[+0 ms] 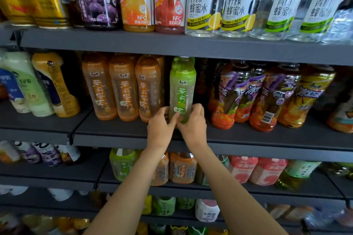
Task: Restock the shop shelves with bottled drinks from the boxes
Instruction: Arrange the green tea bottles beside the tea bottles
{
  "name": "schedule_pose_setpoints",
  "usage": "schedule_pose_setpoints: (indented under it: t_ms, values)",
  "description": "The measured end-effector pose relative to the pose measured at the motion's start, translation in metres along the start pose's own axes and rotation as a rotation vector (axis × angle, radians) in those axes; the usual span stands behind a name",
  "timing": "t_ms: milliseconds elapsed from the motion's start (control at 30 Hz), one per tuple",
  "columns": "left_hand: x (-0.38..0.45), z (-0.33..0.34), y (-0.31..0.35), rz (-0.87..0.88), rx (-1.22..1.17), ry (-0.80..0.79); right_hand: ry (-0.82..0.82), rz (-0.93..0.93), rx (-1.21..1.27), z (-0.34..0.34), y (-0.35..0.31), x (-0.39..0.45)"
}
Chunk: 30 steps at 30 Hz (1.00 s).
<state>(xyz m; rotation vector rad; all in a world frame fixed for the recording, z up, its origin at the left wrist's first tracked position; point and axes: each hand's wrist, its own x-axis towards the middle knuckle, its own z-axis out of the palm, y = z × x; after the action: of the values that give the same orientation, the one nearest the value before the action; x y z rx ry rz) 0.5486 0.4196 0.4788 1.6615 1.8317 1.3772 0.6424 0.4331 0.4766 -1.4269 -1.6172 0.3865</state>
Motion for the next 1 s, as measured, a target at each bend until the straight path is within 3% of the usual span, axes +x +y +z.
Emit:
schedule_pose_setpoints:
  t_ms: [300, 533, 733, 1000]
  values:
    - [-0.009, -0.009, -0.002, 0.011, -0.007, 0.003, -0.071, 0.107, -0.042, -0.003, -0.015, 0.003]
    - [-0.020, -0.023, -0.008, 0.069, 0.075, 0.271, -0.081, 0.151, -0.117, -0.003, -0.024, -0.001]
    - [-0.013, -0.030, -0.013, 0.055, 0.098, 0.112, -0.087, 0.193, -0.102, -0.001, -0.030, -0.002]
    - [-0.013, -0.025, -0.023, 0.113, 0.165, 0.138, -0.081, 0.268, -0.078, 0.006, -0.036, 0.005]
